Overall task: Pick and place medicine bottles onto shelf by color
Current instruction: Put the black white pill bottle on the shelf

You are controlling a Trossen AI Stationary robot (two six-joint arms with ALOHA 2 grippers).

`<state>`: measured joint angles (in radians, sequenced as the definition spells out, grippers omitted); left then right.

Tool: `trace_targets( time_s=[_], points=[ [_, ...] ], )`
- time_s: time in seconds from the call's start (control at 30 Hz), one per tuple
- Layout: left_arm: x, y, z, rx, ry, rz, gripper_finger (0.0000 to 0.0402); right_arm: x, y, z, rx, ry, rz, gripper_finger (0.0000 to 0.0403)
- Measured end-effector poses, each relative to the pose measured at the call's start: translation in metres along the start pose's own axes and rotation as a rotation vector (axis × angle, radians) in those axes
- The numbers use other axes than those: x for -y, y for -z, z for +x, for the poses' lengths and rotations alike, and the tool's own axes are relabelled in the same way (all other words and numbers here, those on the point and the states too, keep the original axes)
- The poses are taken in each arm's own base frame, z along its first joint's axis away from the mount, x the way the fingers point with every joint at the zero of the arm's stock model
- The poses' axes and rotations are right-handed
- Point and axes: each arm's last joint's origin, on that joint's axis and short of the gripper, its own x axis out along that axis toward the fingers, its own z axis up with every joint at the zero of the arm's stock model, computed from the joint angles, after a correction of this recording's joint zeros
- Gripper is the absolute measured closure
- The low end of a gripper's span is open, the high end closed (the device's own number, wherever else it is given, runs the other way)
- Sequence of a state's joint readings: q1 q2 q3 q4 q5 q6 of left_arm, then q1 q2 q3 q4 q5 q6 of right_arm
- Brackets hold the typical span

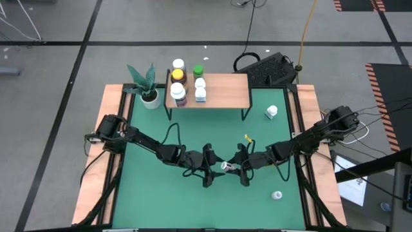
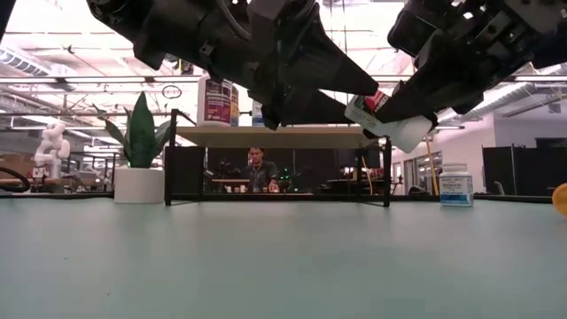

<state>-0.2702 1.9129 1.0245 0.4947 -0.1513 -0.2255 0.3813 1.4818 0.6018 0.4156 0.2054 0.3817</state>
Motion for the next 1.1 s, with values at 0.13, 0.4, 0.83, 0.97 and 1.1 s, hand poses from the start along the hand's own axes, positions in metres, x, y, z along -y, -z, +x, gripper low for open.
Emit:
trace_targets(
  time_s=[0.13,0.4,0.83,0.97,1.1],
  points=[
    [0.000,-0.002,0.000,0.015,0.002,0.000,0.0174,0.000,0.000,0.000,0.001,-0.004,-0.001,0.0244],
    [-0.004,-0.003,0.001,0.024,-0.005,-0.020,0.0237,0.000,0.000,0.000,0.004,-0.006,0.001,0.0244],
    [-0.005,-0.003,0.001,0.032,-0.029,-0.044,0.0241,0.000,-0.002,0.000,0.029,0.030,-0.029,0.0223],
    [-0.006,-0.003,0.000,0.044,-0.092,-0.064,0.0241,0.002,-0.005,-0.002,0.057,0.078,-0.034,0.0197],
    [-0.005,-0.002,0.000,0.043,-0.136,-0.069,0.0241,0.001,-0.010,-0.010,0.062,0.073,-0.025,0.0179]
  ],
)
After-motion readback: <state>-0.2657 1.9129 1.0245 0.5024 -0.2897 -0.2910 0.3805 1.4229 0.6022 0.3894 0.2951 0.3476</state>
